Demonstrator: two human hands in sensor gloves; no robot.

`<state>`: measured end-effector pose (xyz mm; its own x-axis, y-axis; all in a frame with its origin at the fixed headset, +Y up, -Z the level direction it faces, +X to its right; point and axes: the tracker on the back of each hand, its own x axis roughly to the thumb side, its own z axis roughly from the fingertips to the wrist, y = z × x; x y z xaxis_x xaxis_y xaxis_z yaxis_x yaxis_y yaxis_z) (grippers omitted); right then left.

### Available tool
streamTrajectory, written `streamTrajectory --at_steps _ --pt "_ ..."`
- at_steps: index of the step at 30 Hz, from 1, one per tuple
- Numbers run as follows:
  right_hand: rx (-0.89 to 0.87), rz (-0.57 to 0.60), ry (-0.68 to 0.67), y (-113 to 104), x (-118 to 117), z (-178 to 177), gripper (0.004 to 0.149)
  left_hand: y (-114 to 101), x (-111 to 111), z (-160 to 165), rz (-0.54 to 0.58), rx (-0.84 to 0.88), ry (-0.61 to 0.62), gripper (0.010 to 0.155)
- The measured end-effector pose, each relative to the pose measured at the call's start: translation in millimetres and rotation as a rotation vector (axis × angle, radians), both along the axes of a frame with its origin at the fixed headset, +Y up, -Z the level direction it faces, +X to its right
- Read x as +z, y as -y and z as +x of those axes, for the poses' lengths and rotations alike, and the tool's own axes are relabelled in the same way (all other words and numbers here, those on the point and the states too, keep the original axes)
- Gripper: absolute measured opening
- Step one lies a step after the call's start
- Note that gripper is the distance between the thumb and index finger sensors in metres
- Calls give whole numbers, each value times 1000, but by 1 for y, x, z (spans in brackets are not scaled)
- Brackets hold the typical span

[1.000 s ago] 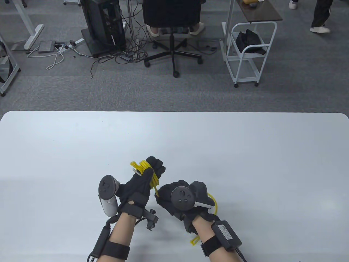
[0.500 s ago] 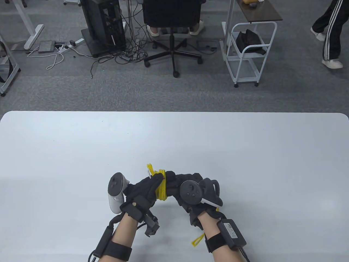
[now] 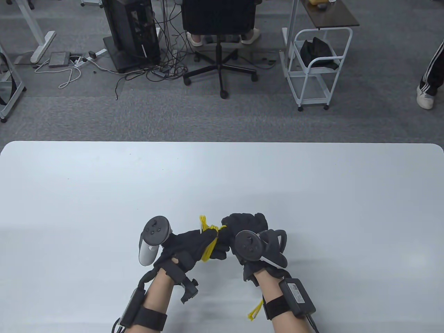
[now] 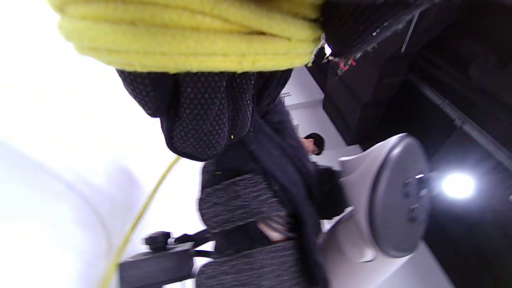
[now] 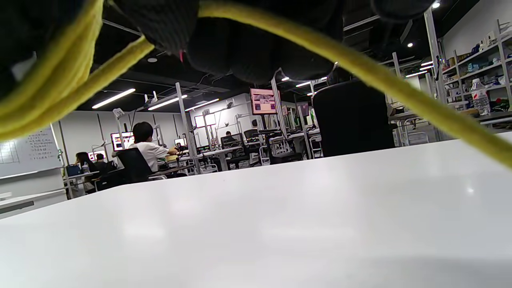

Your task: Coil the rope

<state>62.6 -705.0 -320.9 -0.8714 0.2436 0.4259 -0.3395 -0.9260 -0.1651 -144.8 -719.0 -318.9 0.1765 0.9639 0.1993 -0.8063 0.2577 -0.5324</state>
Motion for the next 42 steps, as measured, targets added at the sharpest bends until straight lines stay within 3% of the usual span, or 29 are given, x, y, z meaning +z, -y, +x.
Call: streamTrajectory --at_steps 11,17,22,27,34,42 --pt "-48 29 25 -5 1 5 40 5 -2 0 -48 -149 60 56" --pt "-84 43 3 -5 4 0 40 6 -1 3 -47 -268 22 58" --pt "-136 34 -66 -6 10 -13 41 6 -1 -6 -29 -259 -95 63" --pt "-144 55 -110 -7 16 -23 43 5 -1 -16 -62 -140 -206 62" --pt "-98 77 -151 -6 20 -28 43 0 1 -21 -9 -153 -358 58" --pt "-59 14 -241 -1 21 -37 43 1 2 -26 -38 -97 -420 57"
